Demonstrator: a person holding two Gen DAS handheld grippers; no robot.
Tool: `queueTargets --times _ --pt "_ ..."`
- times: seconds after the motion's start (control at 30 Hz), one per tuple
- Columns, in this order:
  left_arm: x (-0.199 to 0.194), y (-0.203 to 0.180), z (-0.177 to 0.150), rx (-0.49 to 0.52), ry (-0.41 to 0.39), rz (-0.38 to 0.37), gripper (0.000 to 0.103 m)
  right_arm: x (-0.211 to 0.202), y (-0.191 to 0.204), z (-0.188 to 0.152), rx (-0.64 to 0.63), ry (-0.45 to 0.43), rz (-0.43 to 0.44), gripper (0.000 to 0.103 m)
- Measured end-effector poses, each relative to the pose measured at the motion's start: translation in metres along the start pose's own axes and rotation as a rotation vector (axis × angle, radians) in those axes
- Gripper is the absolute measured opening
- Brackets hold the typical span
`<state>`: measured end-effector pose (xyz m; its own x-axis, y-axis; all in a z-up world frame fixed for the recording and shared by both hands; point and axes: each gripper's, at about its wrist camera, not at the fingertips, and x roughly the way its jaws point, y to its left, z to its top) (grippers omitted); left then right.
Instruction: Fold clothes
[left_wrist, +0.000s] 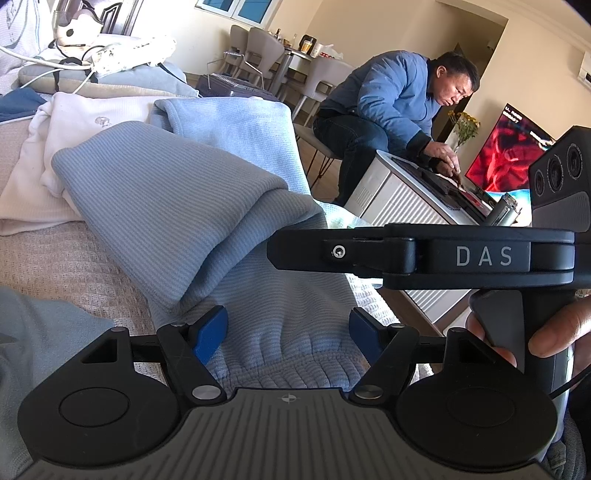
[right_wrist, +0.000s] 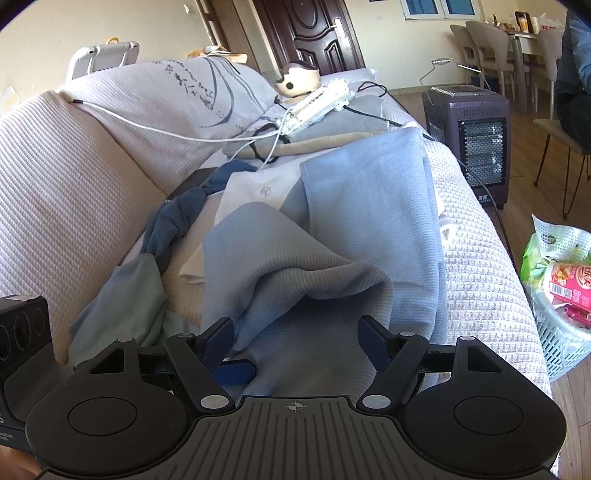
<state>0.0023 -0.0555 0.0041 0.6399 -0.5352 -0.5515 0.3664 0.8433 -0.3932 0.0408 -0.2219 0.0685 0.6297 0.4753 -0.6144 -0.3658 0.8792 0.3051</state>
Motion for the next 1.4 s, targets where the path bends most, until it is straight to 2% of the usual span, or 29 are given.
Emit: queueTargets --times 1.4 --pt "0.0040 0.0033 0.0026 0.004 0.004 0.003 0.070 0.0010 0.0020 -0.0005 -0.018 0.004 -0.003 0.077"
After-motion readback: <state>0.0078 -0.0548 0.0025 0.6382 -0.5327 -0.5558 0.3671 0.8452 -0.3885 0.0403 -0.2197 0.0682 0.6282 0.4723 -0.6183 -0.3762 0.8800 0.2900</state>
